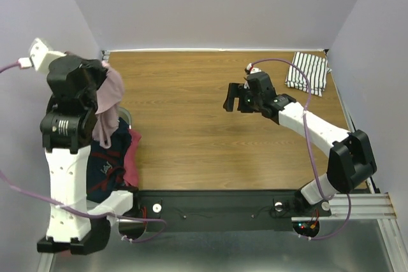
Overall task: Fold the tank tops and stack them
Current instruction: Move the tank top to the center of the board
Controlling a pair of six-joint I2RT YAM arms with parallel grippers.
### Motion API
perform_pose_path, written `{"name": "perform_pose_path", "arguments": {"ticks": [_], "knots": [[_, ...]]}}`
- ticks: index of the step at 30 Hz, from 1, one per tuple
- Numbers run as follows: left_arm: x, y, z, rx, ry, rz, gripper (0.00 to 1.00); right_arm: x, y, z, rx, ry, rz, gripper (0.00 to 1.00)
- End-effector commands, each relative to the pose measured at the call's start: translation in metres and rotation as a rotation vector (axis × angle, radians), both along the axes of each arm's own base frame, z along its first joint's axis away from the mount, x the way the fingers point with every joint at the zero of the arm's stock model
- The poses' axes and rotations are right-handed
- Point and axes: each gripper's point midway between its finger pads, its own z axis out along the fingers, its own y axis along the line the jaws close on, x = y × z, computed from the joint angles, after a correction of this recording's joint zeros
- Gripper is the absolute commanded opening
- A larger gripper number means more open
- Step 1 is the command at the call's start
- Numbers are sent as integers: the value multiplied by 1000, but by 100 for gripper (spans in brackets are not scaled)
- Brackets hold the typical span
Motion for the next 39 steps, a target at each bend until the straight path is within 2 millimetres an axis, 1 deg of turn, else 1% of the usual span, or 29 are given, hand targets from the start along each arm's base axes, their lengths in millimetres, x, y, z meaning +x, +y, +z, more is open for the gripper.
{"name": "perform_pose_path", "arguments": {"ticks": [1, 3, 4, 6, 7, 9, 10, 11, 14, 15, 16, 18, 19, 20, 22, 23, 24, 25, 27, 28, 29, 30, 32, 34, 35, 36, 37, 38, 39], "knots": [[36, -62, 43, 55, -88, -188, 0, 22, -4, 70, 76, -183, -96, 100], [43, -88, 49, 57, -92, -248, 0, 24, -10, 79, 73, -210, -125, 100], [48, -112, 54, 60, -99, -297, 0, 24, -17, 88, 69, -236, -152, 100], [50, -137, 58, 60, -106, -353, 0, 24, -24, 96, 70, -260, -185, 100], [51, -161, 58, 58, -108, -406, 0, 22, -32, 104, 69, -283, -214, 100], [53, -185, 54, 54, -106, -460, 0, 19, -39, 108, 73, -298, -250, 100], [51, -196, 54, 50, -110, -487, 0, 16, -44, 117, 83, -319, -264, 100], [46, -214, 53, 47, -110, -531, 0, 15, -50, 122, 84, -332, -290, 100], [40, -244, 47, 42, -104, -603, 0, 10, -58, 129, 89, -354, -319, 100], [34, -255, 45, 41, -103, -636, 0, 9, -60, 134, 92, -366, -327, 100], [32, -260, 43, 43, -98, -648, 0, 8, -62, 135, 91, -369, -331, 100], [31, -264, 39, 38, -97, -662, 0, 8, -62, 135, 91, -369, -332, 100], [34, -263, 28, 46, -80, -655, 0, 9, -61, 134, 90, -365, -333, 100], [43, -256, 7, 59, -36, -627, 0, 11, -60, 128, 79, -353, -332, 100], [58, -246, -19, 55, 14, -614, 7, 13, -58, 121, 70, -338, -329, 100], [65, -253, -31, 33, 23, -669, 13, 15, -57, 115, 63, -327, -327, 100], [88, -240, -64, 27, 67, -637, 31, 17, -55, 105, 51, -306, -327, 100], [93, -245, -83, 13, 96, -691, 40, 17, -53, 98, 44, -289, -320, 100], [108, -240, -118, -6, 157, -712, 55, 18, -51, 87, 35, -265, -311, 100], [119, -236, -144, -10, 201, -712, 57, 16, -51, 75, 21, -242, -306, 100], [119, -239, -153, -16, 223, -742, 59, 15, -50, 71, 21, -234, -300, 100], [119, -239, -162, -2, 242, -745, 63, 9, -53, 58, 4, -210, -296, 100], [116, -236, -171, 5, 254, -740, 64, 1, -53, 48, 5, -188, -285, 100], [112, -231, -174, 12, 259, -728, 64, -6, -57, 32, -8, -158, -284, 100], [106, -226, -175, 17, 268, -714, 64, -17, -61, 15, -20, -124, -280, 100], [99, -223, -191, 17, 308, -712, 63, -22, -63, 6, -24, -106, -280, 100], [89, -220, -193, 7, 307, -713, 62, -28, -67, -1, -27, -91, -291, 100], [80, -224, -202, -33, 318, -734, 61, -40, -73, -22, -47, -49, -295, 100], [68, -231, -211, -42, 330, -754, 60, -48, -76, -24, -29, -36, -309, 100]]}}
